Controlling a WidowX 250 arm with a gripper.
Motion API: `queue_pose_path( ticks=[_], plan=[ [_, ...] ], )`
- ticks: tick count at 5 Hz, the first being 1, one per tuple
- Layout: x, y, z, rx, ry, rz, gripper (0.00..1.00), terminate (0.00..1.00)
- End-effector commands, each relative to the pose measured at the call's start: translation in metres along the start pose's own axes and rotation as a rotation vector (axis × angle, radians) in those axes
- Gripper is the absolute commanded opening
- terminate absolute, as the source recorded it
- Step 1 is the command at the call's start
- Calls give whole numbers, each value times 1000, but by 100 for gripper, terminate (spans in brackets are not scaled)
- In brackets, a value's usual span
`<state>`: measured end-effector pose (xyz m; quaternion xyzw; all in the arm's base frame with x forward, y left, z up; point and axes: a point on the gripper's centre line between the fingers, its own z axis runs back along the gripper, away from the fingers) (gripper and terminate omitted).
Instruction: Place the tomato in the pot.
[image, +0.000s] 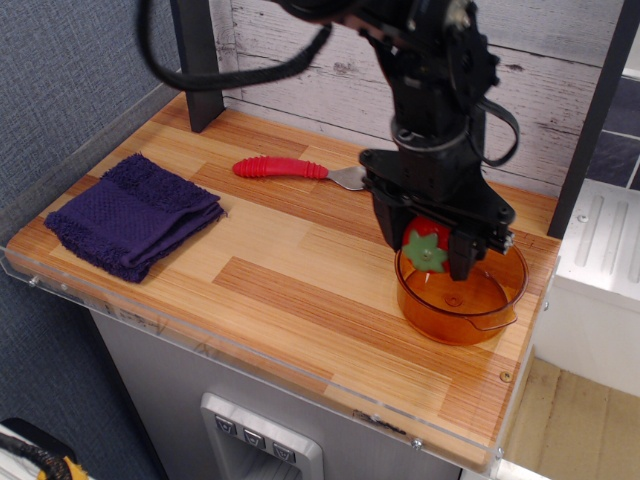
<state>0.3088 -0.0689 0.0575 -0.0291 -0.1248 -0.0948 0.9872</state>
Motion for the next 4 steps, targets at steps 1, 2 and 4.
queue_pose_path(
  ticks=[1,2,4],
  plan=[
    [8,-13,2,31,-54,-31,0,0],
    [7,-13,1,45,-46,-27,100,0],
    [5,-11,10,16,-60,-34,100,0]
  ],
)
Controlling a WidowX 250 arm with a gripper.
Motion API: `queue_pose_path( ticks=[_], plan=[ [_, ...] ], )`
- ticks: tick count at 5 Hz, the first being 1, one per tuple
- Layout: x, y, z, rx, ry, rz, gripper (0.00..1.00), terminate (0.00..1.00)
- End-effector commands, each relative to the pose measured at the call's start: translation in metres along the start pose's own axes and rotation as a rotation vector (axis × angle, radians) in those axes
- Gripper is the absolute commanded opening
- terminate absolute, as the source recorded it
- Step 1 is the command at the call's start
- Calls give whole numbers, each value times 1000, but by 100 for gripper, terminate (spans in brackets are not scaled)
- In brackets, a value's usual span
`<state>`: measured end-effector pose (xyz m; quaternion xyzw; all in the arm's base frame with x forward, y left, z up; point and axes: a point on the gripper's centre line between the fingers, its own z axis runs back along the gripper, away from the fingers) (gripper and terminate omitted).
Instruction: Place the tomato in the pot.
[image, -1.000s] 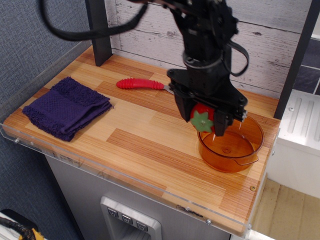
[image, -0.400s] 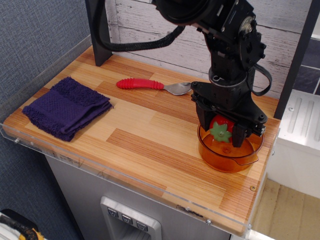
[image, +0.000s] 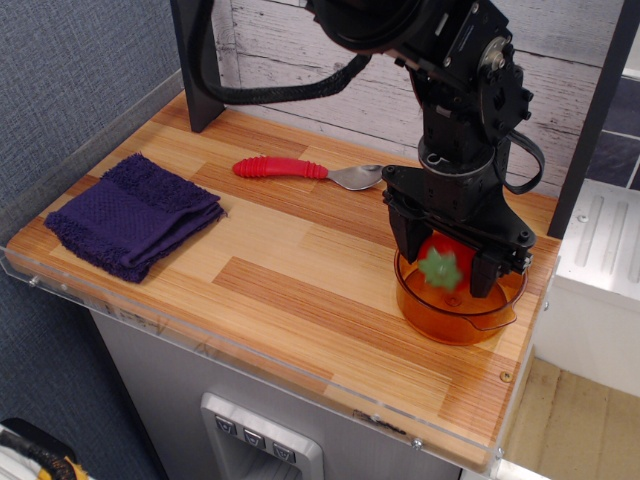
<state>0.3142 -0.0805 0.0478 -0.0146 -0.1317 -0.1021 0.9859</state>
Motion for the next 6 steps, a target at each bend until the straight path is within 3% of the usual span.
queue_pose_path(
  ticks=[1,3,5,6],
  plan=[
    [1,-3,27,-22,-50,-4,100,0],
    [-7,3,45,-1,-57,33,100,0],
    [-26,38,56,31,-28,94,100,0],
    [-33,56,53,55,34,135,100,0]
  ],
)
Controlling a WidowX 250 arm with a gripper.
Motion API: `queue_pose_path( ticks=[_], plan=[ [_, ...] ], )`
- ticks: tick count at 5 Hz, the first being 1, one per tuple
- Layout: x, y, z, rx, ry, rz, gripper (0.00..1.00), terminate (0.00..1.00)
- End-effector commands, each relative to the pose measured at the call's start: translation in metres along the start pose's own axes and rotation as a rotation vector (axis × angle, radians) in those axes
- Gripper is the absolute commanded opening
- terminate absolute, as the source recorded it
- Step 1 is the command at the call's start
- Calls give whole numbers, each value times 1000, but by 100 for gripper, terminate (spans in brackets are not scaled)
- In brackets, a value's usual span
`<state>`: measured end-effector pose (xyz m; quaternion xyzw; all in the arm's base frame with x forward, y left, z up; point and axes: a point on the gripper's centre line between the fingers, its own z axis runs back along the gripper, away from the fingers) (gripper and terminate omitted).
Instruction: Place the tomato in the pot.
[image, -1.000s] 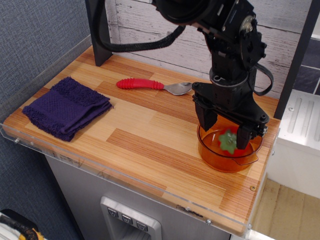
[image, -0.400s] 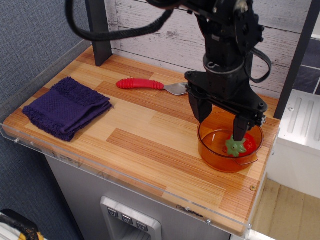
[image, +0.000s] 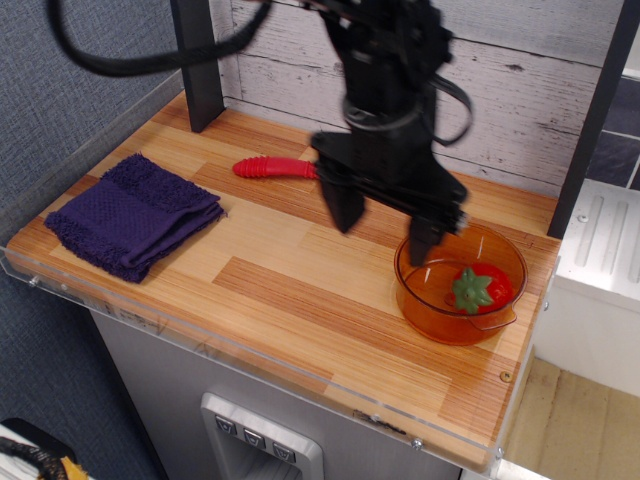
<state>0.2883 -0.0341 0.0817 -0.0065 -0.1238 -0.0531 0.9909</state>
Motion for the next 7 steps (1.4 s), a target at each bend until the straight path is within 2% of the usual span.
queue_pose_path(
  ticks=[1,2,3,5,6,7],
  plan=[
    [-17,23,11,43,60,71,100,0],
    [-29,31,19,15,73,116,100,0],
    [-39,28,35,-8,41,128,100,0],
    [-48,-4,70,-63,-35,49,100,0],
    [-45,-18,80,-105,-35,24,100,0],
    [-39,-28,92,-116,-47,17,100,0]
  ],
)
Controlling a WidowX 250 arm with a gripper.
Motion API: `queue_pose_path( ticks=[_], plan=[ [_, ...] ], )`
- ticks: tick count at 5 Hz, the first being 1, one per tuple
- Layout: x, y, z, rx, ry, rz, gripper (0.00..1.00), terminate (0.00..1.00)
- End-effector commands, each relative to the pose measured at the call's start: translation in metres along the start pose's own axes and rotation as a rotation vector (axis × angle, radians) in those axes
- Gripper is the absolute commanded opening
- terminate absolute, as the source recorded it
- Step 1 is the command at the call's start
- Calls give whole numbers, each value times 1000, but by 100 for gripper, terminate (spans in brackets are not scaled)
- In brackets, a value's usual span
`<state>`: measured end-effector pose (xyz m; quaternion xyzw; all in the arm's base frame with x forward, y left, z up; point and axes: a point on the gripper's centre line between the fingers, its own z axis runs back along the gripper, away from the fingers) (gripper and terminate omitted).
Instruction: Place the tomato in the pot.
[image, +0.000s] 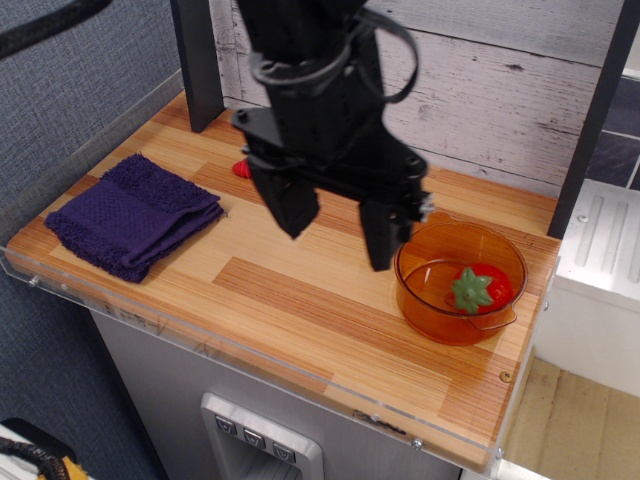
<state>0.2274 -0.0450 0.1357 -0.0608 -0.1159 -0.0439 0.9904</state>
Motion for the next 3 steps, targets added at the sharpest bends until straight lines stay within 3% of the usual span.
queue_pose_path(
  ticks=[1,2,3],
  plan=[
    [8,-19,34,-31,-70,-14,100,0],
    [8,-19,34,-31,-70,-14,100,0],
    [8,-19,34,-31,-70,-14,100,100]
  ],
)
